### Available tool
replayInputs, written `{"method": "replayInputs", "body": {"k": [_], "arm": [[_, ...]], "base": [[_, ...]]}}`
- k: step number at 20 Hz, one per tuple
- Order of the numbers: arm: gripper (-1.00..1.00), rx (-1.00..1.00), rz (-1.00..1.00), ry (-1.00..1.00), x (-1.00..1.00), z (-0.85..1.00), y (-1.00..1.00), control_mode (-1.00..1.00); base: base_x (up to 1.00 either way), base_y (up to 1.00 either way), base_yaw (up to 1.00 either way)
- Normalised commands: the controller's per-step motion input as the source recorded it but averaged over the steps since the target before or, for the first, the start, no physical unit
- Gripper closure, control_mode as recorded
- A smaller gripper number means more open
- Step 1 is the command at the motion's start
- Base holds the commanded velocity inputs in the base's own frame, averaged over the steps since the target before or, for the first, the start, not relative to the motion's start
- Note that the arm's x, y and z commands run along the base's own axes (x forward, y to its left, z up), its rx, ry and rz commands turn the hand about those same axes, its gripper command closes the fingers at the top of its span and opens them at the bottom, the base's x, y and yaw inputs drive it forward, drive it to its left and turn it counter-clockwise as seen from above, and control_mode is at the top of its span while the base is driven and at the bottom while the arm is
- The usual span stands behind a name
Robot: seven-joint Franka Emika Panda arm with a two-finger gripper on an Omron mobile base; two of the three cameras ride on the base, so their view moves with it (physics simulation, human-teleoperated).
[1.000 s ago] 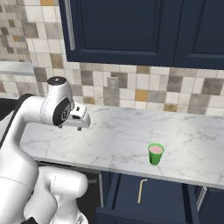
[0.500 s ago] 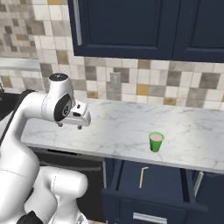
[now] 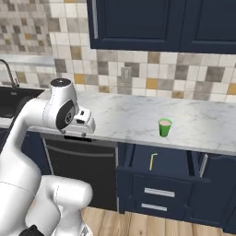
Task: Pick up the straw from the right drawer and put it inside the smoothie cup.
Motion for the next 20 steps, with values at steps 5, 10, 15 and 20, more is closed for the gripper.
{"method": "replayInputs", "body": {"k": [5,10,15,20], "arm": [[-1.0,0.0,0.0,0.0,0.0,0.0,0.0,1.0],[-1.0,0.0,0.0,0.0,0.0,0.0,0.0,1.0],[-1.0,0.0,0.0,0.0,0.0,0.0,0.0,1.0],[-1.0,0.0,0.0,0.0,0.0,0.0,0.0,1.0]], "base": [[-0.07,-0.41,0.0],[0.0,-0.65,0.0],[0.0,-0.68,0.0],[0.0,-0.6,0.0]]}}
